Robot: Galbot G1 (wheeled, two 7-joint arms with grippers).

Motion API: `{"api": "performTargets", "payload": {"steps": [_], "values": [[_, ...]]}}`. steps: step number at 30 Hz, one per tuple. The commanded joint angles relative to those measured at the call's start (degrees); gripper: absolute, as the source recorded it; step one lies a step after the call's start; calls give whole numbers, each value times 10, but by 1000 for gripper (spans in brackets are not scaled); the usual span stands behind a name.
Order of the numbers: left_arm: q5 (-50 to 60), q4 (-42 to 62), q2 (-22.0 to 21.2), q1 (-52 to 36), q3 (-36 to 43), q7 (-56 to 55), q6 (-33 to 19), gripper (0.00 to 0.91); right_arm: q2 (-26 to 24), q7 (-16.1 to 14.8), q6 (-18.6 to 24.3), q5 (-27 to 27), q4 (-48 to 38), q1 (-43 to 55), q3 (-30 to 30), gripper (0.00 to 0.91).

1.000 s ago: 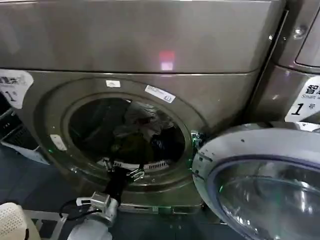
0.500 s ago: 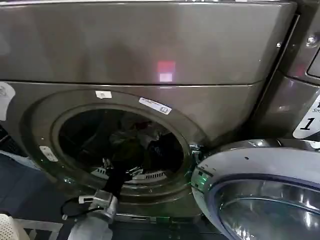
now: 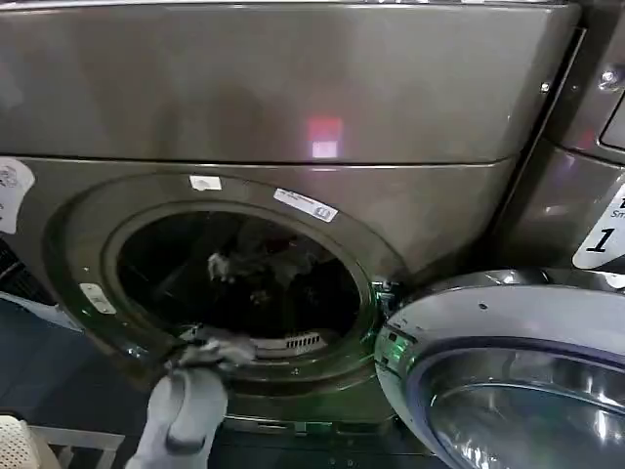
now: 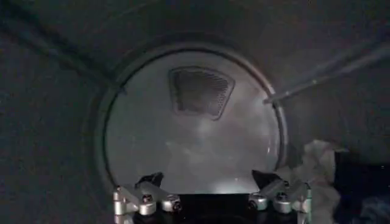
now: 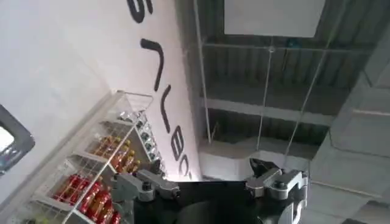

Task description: Grasp the clothes from the dryer.

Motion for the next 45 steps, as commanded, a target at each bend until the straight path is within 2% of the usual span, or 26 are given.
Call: {"api": "performTargets", "payload": {"steps": [1,9,17,22,28,38,45], "values": [[-26,74,48,-41,64,25,15,907,3,0,0,2,1,-3,-2,907],[-54,119,58,-85,113,26,6,907,3,-2,2,3,0,-14,4,907],[-195,139,119,-121,191,25,23,907,-2,-3,2,4,-4,-8,3,907],[-183,145,134,-124,199,26,11,907,-1,-2,0,2,-4,-6,0,907],[-64,150,136,-119,180,26,3,907,0,-2,-1,2,1,-5,-4,907],[-93,154,153,-111,197,25,18,907,0,-1,-3,5,8,-9,-4,907],[-193,155,162,-97,226,26,40,907,4,1,-4,6,12,-9,-9,907]]}}
